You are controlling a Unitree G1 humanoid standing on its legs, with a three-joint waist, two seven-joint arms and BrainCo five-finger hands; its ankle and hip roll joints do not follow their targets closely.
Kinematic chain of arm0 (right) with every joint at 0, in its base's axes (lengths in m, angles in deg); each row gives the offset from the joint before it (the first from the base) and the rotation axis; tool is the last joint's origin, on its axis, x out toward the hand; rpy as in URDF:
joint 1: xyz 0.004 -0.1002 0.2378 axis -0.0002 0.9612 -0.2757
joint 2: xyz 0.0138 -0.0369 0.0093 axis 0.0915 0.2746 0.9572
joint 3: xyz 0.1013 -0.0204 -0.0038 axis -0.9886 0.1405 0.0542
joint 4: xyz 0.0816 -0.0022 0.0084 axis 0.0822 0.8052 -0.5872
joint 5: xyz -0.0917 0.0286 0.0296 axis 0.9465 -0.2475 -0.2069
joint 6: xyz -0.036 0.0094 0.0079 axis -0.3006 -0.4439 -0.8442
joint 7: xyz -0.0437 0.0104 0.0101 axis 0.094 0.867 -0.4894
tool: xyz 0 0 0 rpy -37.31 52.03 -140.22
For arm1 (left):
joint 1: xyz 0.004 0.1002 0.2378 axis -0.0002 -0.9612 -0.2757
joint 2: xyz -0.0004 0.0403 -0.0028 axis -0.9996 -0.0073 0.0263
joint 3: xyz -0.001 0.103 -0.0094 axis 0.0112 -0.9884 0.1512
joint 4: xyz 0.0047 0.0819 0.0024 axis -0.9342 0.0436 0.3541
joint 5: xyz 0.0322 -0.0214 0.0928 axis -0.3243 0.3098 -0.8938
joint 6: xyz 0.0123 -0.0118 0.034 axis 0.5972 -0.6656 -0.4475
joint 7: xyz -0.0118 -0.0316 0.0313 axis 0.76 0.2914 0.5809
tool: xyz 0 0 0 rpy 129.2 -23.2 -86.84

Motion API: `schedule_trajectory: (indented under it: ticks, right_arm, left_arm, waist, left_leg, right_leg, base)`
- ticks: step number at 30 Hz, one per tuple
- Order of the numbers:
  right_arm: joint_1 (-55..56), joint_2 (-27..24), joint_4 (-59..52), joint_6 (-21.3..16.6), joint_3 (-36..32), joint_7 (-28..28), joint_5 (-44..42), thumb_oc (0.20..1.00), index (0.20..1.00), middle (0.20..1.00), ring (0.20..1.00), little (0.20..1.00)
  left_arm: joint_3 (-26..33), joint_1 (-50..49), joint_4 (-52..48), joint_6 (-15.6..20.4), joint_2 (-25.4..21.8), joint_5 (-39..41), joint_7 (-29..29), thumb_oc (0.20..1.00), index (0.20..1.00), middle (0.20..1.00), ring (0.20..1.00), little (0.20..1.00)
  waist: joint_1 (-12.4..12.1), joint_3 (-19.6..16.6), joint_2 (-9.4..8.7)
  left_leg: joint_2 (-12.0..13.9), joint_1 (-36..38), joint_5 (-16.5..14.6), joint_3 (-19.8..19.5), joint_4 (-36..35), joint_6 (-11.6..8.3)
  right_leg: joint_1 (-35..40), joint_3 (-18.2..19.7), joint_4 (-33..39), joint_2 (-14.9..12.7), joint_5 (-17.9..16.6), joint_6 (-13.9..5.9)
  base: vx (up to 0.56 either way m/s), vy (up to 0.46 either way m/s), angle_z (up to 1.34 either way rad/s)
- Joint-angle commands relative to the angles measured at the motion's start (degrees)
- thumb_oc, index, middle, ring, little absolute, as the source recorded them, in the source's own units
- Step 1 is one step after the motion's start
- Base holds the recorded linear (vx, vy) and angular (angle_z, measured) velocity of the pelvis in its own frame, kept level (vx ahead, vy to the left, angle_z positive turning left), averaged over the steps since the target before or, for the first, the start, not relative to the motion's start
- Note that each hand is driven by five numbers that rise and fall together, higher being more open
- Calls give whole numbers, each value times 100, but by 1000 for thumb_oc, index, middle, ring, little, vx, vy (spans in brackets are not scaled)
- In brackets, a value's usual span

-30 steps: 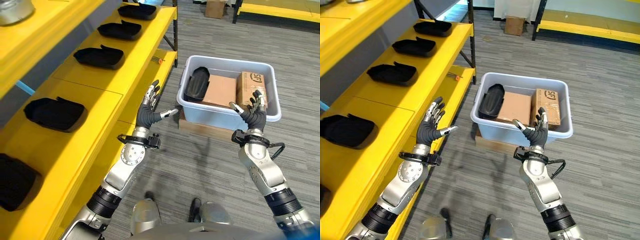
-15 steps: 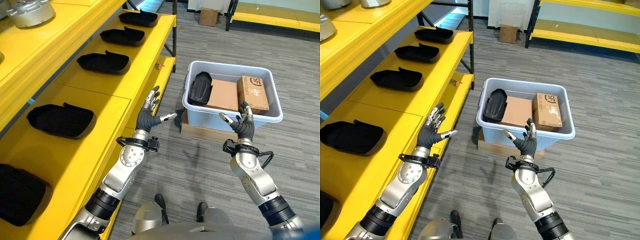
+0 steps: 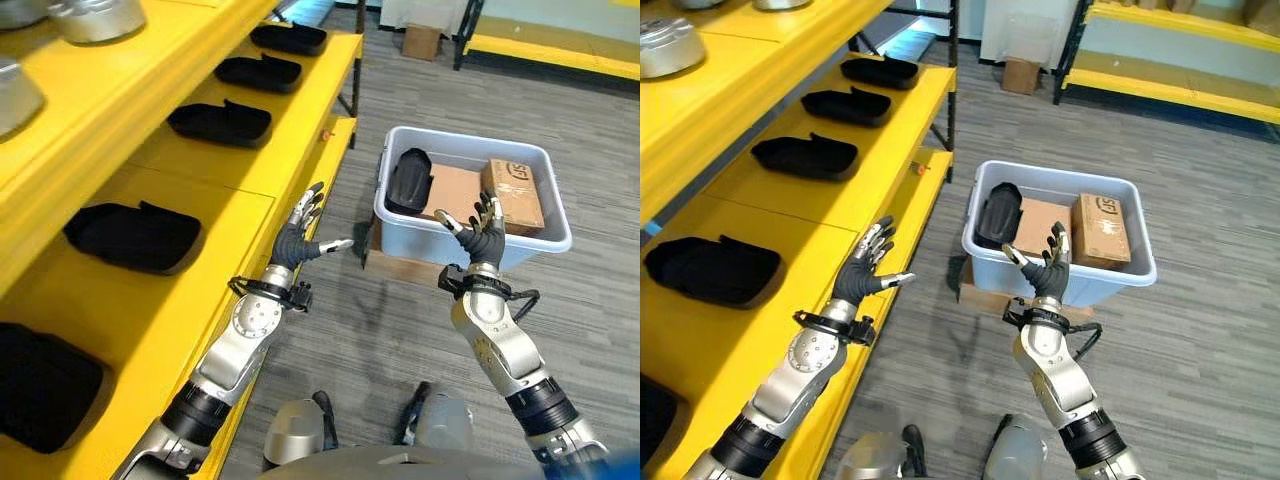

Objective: Move parts from the plastic box to the shelf.

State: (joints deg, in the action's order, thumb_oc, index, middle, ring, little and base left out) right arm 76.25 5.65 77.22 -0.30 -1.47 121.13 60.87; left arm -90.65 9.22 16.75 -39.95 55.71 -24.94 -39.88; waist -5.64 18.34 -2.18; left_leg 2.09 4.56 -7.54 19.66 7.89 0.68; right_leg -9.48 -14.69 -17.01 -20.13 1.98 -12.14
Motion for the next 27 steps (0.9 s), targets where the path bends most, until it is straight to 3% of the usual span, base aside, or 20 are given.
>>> schedule_trajectory:
  ticks: [1,3,6,9,18,27]
  right_arm:
    - [-204,154,-247,-403,-247,-72,349,1000,1000,1000,1000,1000]
    - [-129,73,-378,-272,-301,-172,332,1000,1000,1000,1000,1000]
    - [-94,-4,-422,-166,-344,-208,324,1000,1000,1000,1000,1000]
    - [-206,-160,-327,-92,-383,-165,349,1000,1000,1000,1000,1000]
    - [-571,-458,-70,-176,-453,-14,325,1000,1000,1000,1000,1000]
    - [-322,-489,-42,-31,-427,-365,183,1000,1000,1000,1000,1000]
  left_arm:
    - [-47,243,-469,193,-27,-53,-103,1000,1000,1000,1000,1000]
    - [1,126,-390,305,8,-153,-72,1000,1000,1000,1000,1000]
    - [36,0,-399,341,-4,-106,-23,1000,1000,1000,1000,1000]
    - [75,-166,-444,393,44,-101,68,1000,1000,1000,1000,1000]
    - [104,-82,-314,589,52,-78,87,1000,1000,1000,1000,1000]
    - [76,21,-207,636,143,-173,-298,1000,1000,1000,1000,1000]
  waist:
    - [126,-154,-74]
    - [146,-180,-33]
    - [129,-237,-9]
    - [53,-317,35]
    - [123,-272,107]
    - [466,-339,203]
  left_leg:
    - [119,227,256,-601,-497,61]
    - [353,281,316,-643,-526,-73]
    - [458,262,408,-690,-541,-190]
    - [609,177,551,-730,-542,-400]
    - [1095,-199,788,-824,-215,-624]
    - [1367,-159,965,-289,417,-724]
  right_leg:
    - [595,169,1108,182,-1559,-8]
    - [768,149,1397,280,-1233,-53]
    - [934,12,1495,375,-1090,-34]
    - [1120,-195,1490,597,-765,175]
    - [1022,-247,1094,1055,-223,667]
    - [1162,-306,845,1294,105,998]
  base:
    - [269,-395,31]
    - [285,-332,34]
    - [267,-243,41]
    - [239,-208,15]
    - [130,-177,6]
    - [165,-119,0]
